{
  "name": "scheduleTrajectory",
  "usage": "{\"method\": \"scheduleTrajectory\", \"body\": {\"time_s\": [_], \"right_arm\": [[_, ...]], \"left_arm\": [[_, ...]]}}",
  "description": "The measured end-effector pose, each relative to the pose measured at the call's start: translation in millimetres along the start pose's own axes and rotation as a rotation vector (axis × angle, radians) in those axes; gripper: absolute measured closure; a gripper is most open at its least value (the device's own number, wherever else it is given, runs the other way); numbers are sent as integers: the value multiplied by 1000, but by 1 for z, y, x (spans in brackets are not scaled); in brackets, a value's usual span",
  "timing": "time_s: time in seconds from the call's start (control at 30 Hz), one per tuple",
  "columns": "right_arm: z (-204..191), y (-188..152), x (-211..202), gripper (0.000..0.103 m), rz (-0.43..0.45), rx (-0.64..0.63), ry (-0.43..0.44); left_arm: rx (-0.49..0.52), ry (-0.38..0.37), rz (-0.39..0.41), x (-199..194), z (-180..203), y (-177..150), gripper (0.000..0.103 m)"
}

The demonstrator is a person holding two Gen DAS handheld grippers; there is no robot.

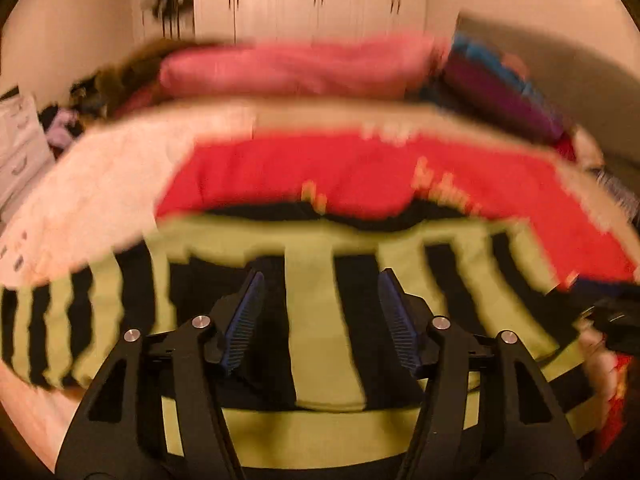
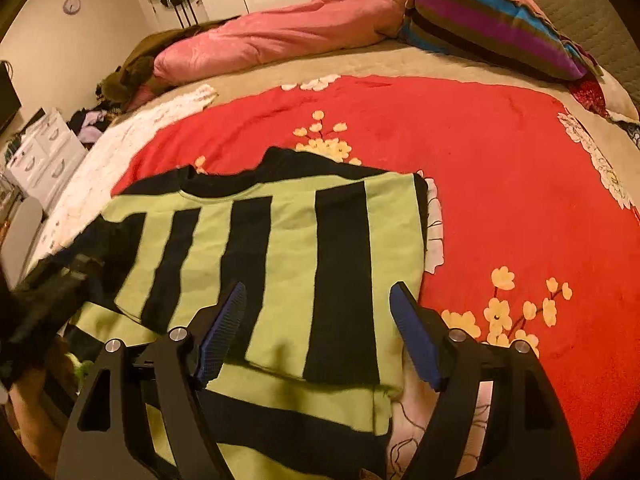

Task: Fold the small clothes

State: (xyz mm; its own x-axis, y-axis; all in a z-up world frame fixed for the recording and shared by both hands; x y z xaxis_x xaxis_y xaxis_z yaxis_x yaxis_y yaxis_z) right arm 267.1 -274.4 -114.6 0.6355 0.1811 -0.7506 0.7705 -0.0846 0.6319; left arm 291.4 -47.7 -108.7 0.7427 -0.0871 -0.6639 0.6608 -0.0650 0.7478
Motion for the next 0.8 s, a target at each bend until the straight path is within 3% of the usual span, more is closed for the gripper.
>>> {"method": "scheduleTrajectory", "body": {"time_s": [0.1, 0.2, 0.23, 0.3, 0.47, 0.63, 0.8], "right_arm": [[5, -4, 12, 29, -30, 3, -8], [11, -11, 27, 29, -66, 7, -26], [15, -14, 34, 29, -86, 20, -24], [25, -21, 45, 29, -114, 66, -9], [22, -19, 36, 29, -90, 60, -15], [14, -11, 10, 24, -32, 63, 21], [0, -1, -13, 11, 20, 50, 56]], "left_arm": [[-43, 67, -124, 30, -17, -18, 50], [-95, 44, -102, 27, -26, -14, 46], [-95, 56, -100, 26, -28, -14, 36], [-116, 45, -111, 30, -32, -17, 35], [-152, 15, -65, 16, -34, -7, 35], [-174, 31, -35, -4, -43, -2, 34], [-213, 59, -8, -19, -59, 3, 27]]}}
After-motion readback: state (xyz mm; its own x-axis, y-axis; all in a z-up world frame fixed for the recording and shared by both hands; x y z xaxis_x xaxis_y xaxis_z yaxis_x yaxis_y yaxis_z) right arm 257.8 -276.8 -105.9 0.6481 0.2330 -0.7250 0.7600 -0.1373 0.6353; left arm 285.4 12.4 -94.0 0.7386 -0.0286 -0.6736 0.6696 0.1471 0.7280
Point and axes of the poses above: each gripper's, at about its wrist camera, not at the fingertips, and x roughly the way its jaws point, z to its right, y to its top, the point moved 2 cm from there along x, roughly the way its jaws point, and after that the axes turned 4 degrees about z, right-handed, at the moved point
